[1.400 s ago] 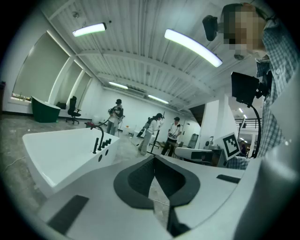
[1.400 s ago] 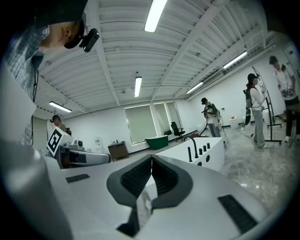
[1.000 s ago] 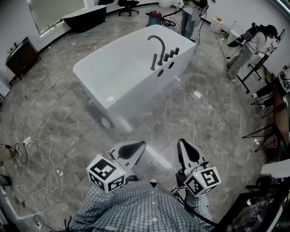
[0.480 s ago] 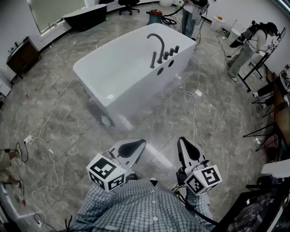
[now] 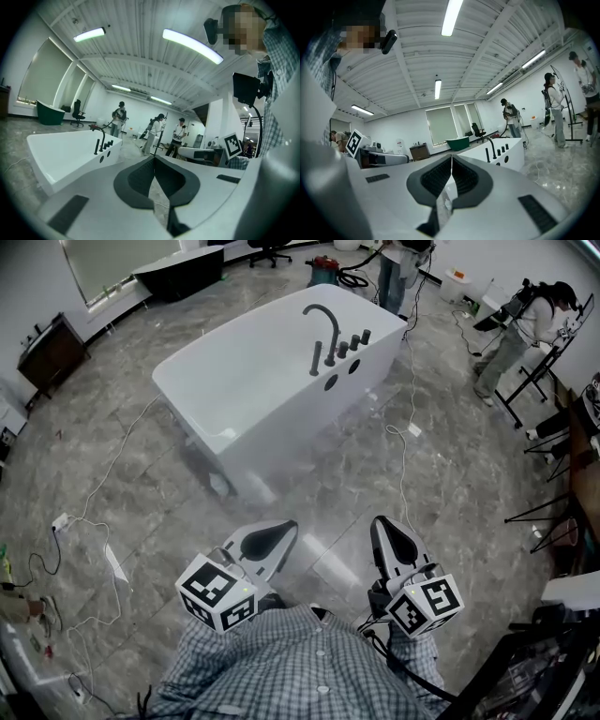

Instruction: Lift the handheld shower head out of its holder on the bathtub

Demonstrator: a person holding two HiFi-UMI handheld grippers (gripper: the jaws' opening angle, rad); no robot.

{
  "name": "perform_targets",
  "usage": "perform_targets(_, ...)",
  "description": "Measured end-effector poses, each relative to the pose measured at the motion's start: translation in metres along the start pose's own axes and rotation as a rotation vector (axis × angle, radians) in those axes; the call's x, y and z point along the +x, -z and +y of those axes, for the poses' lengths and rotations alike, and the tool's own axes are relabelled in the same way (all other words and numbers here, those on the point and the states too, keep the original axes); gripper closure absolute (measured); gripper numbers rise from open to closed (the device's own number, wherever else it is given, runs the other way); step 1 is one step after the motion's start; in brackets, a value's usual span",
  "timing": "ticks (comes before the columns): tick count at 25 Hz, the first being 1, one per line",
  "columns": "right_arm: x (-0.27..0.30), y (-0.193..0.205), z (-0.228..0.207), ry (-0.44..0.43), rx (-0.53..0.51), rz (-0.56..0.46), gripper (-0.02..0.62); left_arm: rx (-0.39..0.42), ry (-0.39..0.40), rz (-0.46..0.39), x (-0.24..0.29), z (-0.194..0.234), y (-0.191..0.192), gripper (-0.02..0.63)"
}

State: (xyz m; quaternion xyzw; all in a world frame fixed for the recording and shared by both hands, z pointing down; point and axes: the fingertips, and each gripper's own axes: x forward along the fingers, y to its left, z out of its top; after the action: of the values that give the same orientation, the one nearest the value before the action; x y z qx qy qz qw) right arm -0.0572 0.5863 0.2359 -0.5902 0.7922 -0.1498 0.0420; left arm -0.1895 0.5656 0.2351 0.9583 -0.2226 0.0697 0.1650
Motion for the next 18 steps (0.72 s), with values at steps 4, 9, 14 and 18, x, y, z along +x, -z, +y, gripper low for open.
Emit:
perform_targets(4,-0.014,-0.004,-0.011,-0.006,-0.002,0.001,0.577,0.009,-0.024,-0.02,0.004,-0.016,-0.003,0.607)
perform_targets(9,-0.025,0.004,-0.019,-0.025,0.001,0.015,0.577,0.004,-0.062,-0.048,0.0,-0.027,0.003,0.607)
perform_targets(14,-0.034,0.008,-0.025,-0.021,0.003,0.027,0.577,-0.016,-0.055,-0.035,0.006,-0.036,0.01,0.607)
perform_targets(18,-0.031,0.013,-0.038,0.004,0.023,0.03,0.577,0.0,-0.049,-0.027,0.016,-0.03,0.012,0.607)
